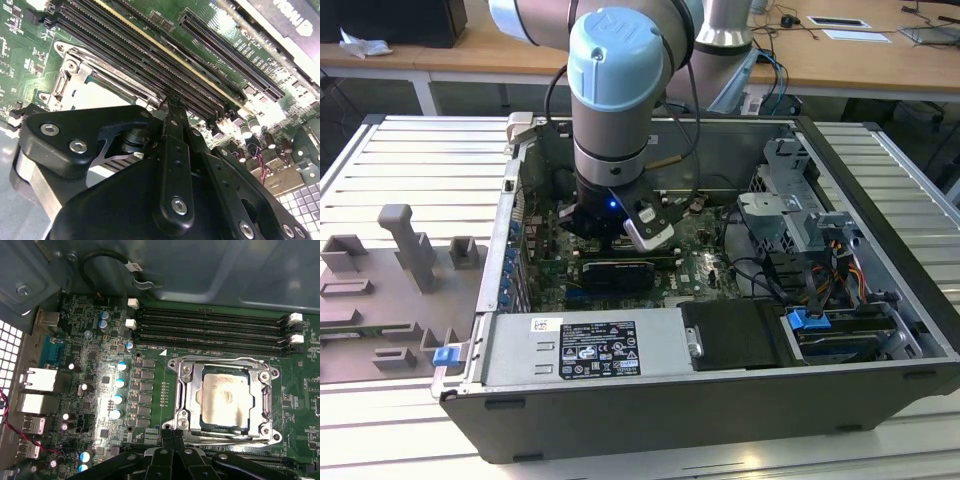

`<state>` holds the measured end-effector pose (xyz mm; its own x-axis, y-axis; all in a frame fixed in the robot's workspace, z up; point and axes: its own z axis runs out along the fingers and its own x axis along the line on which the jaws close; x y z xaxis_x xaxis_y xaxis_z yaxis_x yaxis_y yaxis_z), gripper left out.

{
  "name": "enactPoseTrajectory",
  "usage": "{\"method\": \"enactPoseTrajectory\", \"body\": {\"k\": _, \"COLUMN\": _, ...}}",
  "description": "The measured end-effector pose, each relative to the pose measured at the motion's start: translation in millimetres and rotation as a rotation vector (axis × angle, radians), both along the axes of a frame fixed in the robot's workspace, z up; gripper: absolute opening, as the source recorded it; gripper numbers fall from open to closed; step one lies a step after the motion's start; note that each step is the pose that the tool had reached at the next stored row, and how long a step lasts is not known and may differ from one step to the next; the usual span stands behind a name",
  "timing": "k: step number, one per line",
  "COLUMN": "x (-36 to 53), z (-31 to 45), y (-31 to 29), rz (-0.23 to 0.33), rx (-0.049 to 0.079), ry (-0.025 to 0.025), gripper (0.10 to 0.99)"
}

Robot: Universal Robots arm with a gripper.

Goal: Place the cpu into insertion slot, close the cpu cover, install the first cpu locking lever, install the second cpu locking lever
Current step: 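Install the second cpu locking lever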

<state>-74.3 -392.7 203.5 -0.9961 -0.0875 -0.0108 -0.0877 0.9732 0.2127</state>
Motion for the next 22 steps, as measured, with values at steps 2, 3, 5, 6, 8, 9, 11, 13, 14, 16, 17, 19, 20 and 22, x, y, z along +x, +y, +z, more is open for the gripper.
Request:
{"method": "enactPoseTrajectory", "body": {"k": 2, "x": 0.1, "z": -0.6, "y": 0.0, "rz": 0.000, "rx": 0.001, "ry": -0.0001, "gripper": 0.106}}
{"method": "enactPoseTrajectory", "body": {"k": 3, "x": 0.1, "z": -1.2, "y": 0.0, "rz": 0.000, "rx": 0.005, "ry": 0.0000, "gripper": 0.106}}
{"method": "enactPoseTrajectory", "body": {"k": 5, "x": 0.1, "z": -2.4, "y": 0.0, "rz": 0.000, "rx": 0.031, "ry": 0.0000, "gripper": 0.106}}
{"method": "enactPoseTrajectory", "body": {"k": 6, "x": 0.0, "z": -3.2, "y": 0.0, "rz": 0.000, "rx": 0.040, "ry": 0.0000, "gripper": 0.106}}
{"method": "enactPoseTrajectory", "body": {"k": 8, "x": 0.1, "z": -5.1, "y": 0.1, "rz": 0.000, "rx": 0.051, "ry": -0.0002, "gripper": 0.106}}
{"method": "enactPoseTrajectory", "body": {"k": 9, "x": 0.1, "z": -6.1, "y": 0.0, "rz": 0.000, "rx": 0.054, "ry": 0.0000, "gripper": 0.106}}
{"method": "enactPoseTrajectory", "body": {"k": 11, "x": 0.0, "z": -7.0, "y": 0.0, "rz": 0.000, "rx": 0.058, "ry": 0.0000, "gripper": 0.106}}
{"method": "enactPoseTrajectory", "body": {"k": 13, "x": 0.1, "z": -6.0, "y": 0.0, "rz": 0.000, "rx": 0.063, "ry": -0.0001, "gripper": 0.106}}
{"method": "enactPoseTrajectory", "body": {"k": 14, "x": 0.0, "z": -0.9, "y": 0.0, "rz": 0.000, "rx": 0.065, "ry": -0.0001, "gripper": 0.106}}
{"method": "enactPoseTrajectory", "body": {"k": 16, "x": 0.0, "z": 6.9, "y": 0.0, "rz": 0.000, "rx": 0.065, "ry": 0.0000, "gripper": 0.106}}
{"method": "enactPoseTrajectory", "body": {"k": 17, "x": 0.0, "z": 8.8, "y": 0.0, "rz": 0.000, "rx": 0.065, "ry": -0.0001, "gripper": 0.106}}
{"method": "enactPoseTrajectory", "body": {"k": 19, "x": 0.0, "z": 11.1, "y": 0.0, "rz": 0.000, "rx": 0.065, "ry": 0.0000, "gripper": 0.106}}
{"method": "enactPoseTrajectory", "body": {"k": 20, "x": 0.0, "z": 13.5, "y": 0.0, "rz": 0.000, "rx": 0.065, "ry": 0.0000, "gripper": 0.106}}
{"method": "enactPoseTrajectory", "body": {"k": 22, "x": 0.0, "z": 16.3, "y": 0.0, "rz": 0.000, "rx": 0.065, "ry": 0.0000, "gripper": 0.106}}
